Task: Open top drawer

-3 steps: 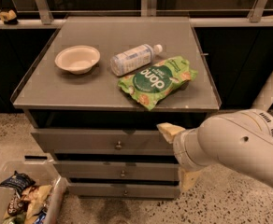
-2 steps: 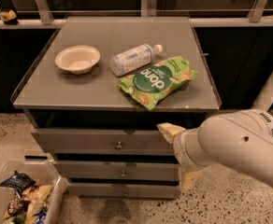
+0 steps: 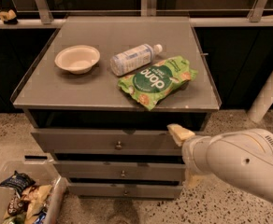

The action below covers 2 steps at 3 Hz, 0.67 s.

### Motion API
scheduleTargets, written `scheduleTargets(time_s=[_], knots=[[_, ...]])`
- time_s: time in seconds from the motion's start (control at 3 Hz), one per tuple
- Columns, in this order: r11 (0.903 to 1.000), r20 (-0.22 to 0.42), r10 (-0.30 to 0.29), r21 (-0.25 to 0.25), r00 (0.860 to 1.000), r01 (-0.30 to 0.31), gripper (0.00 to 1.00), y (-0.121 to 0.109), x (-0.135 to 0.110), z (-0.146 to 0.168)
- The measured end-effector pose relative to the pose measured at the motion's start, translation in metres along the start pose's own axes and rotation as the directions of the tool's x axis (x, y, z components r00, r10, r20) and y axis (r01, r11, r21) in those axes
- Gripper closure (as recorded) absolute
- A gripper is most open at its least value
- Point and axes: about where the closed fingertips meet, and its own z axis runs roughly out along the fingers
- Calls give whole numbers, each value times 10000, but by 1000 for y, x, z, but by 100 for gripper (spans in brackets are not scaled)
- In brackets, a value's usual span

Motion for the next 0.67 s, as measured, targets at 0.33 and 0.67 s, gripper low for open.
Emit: scheduleTargets(time_s=[0.33, 0.67], knots=[[9936, -829, 448, 1075, 9956, -358, 0, -16, 42, 12], [9936, -826, 446, 1073, 9956, -356, 0, -16, 41, 12]])
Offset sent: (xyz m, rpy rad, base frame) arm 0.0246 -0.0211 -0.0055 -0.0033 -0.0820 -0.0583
